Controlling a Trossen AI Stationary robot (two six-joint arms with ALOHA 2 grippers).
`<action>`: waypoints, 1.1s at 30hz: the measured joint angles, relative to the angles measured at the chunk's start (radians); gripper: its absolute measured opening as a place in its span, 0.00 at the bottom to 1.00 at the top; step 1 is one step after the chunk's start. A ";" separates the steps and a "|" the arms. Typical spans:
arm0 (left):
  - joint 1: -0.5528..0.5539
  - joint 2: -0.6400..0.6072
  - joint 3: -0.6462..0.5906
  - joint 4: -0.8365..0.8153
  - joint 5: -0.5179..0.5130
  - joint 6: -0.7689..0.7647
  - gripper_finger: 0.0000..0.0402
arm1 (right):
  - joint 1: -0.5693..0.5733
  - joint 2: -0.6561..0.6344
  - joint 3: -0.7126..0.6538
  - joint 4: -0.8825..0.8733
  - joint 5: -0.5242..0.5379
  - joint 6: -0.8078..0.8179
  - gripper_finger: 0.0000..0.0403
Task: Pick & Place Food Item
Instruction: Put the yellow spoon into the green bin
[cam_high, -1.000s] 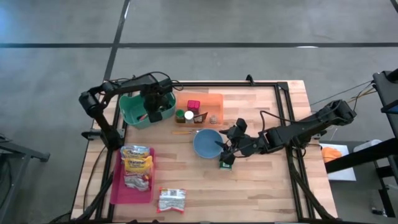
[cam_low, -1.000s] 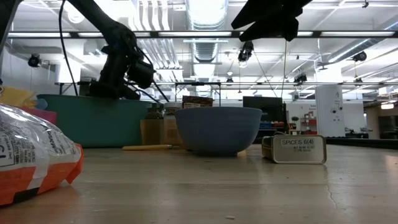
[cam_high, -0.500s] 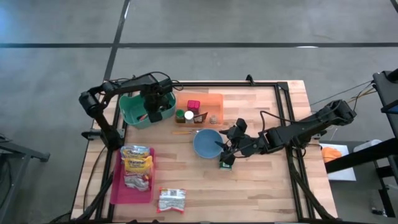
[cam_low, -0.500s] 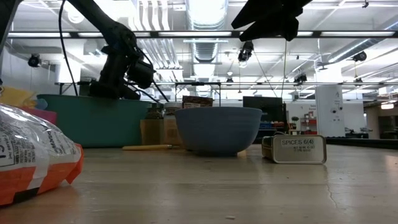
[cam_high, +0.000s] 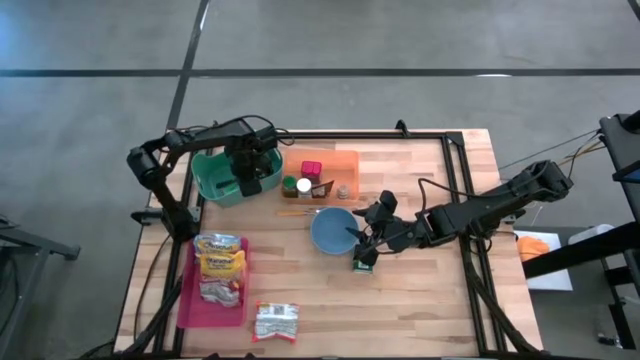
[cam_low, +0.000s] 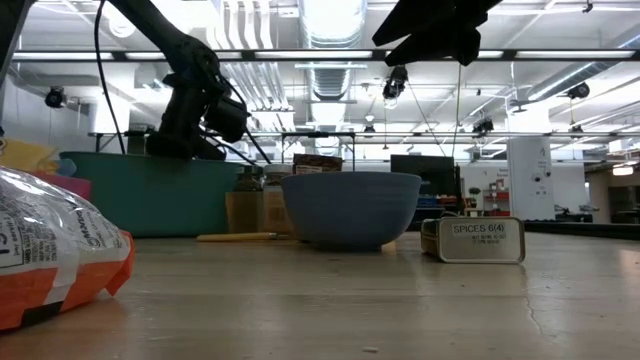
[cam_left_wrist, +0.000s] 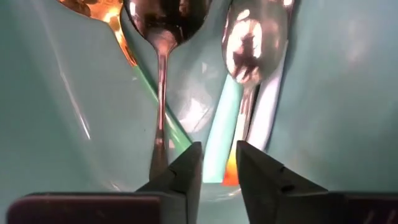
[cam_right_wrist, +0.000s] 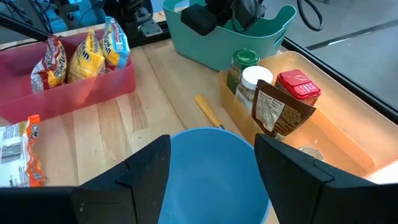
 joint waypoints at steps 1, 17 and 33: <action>0.000 0.000 0.000 -0.001 0.000 -0.002 0.27 | 0.000 0.000 0.000 0.000 0.000 0.000 0.57; -0.015 -0.040 0.150 -0.297 -0.072 -0.090 0.41 | 0.012 0.000 0.000 -0.003 0.000 -0.023 0.57; -0.444 -0.347 0.174 -0.131 -0.067 -0.310 0.41 | 0.012 0.000 0.000 0.004 0.007 -0.027 0.57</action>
